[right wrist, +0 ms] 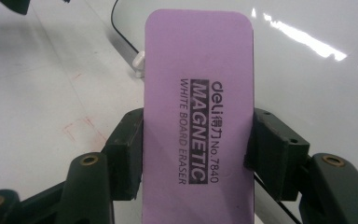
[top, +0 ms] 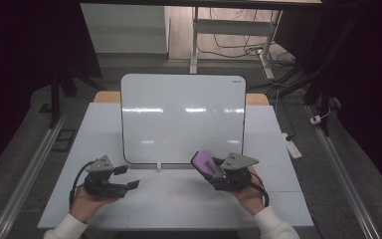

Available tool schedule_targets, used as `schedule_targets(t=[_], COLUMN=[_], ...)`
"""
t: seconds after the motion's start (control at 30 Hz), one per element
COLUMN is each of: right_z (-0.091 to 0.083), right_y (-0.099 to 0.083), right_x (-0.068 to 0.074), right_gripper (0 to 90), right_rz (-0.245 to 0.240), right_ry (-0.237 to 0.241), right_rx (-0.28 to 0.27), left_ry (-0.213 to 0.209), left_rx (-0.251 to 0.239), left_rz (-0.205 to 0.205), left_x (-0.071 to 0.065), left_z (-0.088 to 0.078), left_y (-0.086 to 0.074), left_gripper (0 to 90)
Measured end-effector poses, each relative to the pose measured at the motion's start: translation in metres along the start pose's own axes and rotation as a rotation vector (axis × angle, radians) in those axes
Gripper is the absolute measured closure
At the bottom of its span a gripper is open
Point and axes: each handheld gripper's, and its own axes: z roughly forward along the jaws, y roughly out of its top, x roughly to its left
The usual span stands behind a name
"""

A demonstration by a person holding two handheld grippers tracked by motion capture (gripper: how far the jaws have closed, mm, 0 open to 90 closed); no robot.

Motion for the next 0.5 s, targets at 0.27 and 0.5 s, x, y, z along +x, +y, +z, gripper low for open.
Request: schedule_targets(t=[0.27, 0.5], right_z=[0.008, 0.014], right_y=[-0.003, -0.004], right_x=[0.005, 0.01], right_gripper=[40.2, 40.2], right_rz=[-0.018, -0.043], right_ry=[0.008, 0.017], right_rx=[0.023, 0.036], left_ry=[-0.048, -0.099], left_rx=[0.044, 0.06], left_rz=[0.017, 0.039], left_x=[-0.014, -0.024], left_z=[0.017, 0.028], left_y=[0.025, 0.04], left_gripper=[29.6, 30.7])
